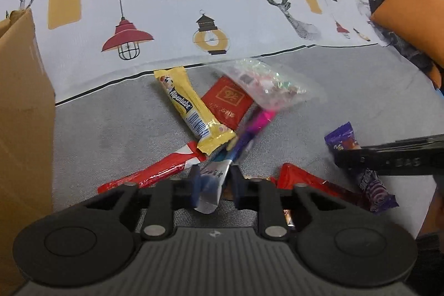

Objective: Organize snacks
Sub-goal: 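Grasp the purple chocolate bar with the right tool while the left grasps the pink tube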

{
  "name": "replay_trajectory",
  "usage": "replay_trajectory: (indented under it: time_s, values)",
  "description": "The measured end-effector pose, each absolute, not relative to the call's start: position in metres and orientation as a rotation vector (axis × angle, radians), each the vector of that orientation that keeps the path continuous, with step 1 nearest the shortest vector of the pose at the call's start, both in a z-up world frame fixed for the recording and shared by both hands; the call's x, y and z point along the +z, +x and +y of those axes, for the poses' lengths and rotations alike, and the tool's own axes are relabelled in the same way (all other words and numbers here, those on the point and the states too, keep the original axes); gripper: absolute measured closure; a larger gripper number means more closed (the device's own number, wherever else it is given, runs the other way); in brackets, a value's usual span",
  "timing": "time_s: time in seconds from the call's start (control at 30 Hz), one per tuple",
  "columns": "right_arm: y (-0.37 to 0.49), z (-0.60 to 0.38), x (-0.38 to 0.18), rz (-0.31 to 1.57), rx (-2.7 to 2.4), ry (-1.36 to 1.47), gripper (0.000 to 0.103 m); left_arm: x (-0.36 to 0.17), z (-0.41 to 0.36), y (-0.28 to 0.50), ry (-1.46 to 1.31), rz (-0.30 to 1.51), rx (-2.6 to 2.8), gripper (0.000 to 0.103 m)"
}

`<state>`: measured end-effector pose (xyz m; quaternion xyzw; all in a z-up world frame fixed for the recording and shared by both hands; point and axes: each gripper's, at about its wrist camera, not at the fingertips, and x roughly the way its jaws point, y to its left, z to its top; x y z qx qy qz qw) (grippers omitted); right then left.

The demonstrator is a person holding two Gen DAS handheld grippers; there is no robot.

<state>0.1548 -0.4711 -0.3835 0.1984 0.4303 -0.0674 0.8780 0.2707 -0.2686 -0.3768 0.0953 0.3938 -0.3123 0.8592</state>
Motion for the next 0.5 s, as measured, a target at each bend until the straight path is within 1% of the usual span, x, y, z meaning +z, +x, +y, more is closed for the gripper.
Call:
replay_trajectory:
  time_s: [0.1,0.13,0.17,0.3,0.4,0.5]
  values:
    - [0.16,-0.463,-0.387,0.9,-0.136,0.334,0.072,-0.373,-0.269,0.269,0.196,0.821,-0.658,0.09]
    - [0.161,-0.463,-0.387,0.901,-0.143,0.321,0.08,-0.372,-0.269,0.269,0.182,0.832,-0.66,0.09]
    - [0.161,-0.464,-0.387,0.901,-0.15,0.315,0.086,-0.37,-0.267,0.269,0.165,0.841,-0.662,0.091]
    - [0.153,-0.472,-0.381,0.87,-0.147,0.387,0.087,-0.349,-0.253,0.256,0.114,0.837,-0.671,0.092]
    - [0.148,-0.464,-0.371,0.845,-0.124,0.351,0.087,-0.333,-0.24,0.235,0.107,0.837,-0.669,0.093]
    - [0.14,-0.455,-0.36,0.822,-0.107,0.299,0.087,-0.325,-0.231,0.209,0.156,0.82,-0.675,0.093]
